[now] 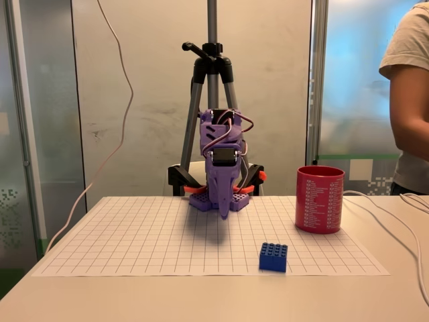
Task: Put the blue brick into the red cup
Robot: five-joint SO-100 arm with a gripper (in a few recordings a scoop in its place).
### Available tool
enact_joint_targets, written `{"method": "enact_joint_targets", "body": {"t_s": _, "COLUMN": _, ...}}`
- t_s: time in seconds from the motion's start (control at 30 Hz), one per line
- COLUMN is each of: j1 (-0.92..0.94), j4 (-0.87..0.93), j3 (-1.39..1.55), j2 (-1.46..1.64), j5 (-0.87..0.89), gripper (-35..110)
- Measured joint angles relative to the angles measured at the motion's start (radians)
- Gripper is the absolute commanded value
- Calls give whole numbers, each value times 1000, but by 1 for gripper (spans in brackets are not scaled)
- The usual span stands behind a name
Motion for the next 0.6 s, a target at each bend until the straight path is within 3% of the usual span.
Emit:
{"method": "enact_joint_targets", "body": {"t_s": 0.17, "j1": 34, "j4": 126, "j3": -186, "j2": -64, "j5": -43, "gripper": 0}}
{"method": "enact_joint_targets", "body": {"t_s": 0.37, "j1": 118, "j4": 239, "j3": -589, "j2": -589, "j5": -43, "gripper": 0}}
{"method": "enact_joint_targets", "body": {"t_s": 0.6, "j1": 26, "j4": 518, "j3": -1189, "j2": -1022, "j5": -40, "gripper": 0}}
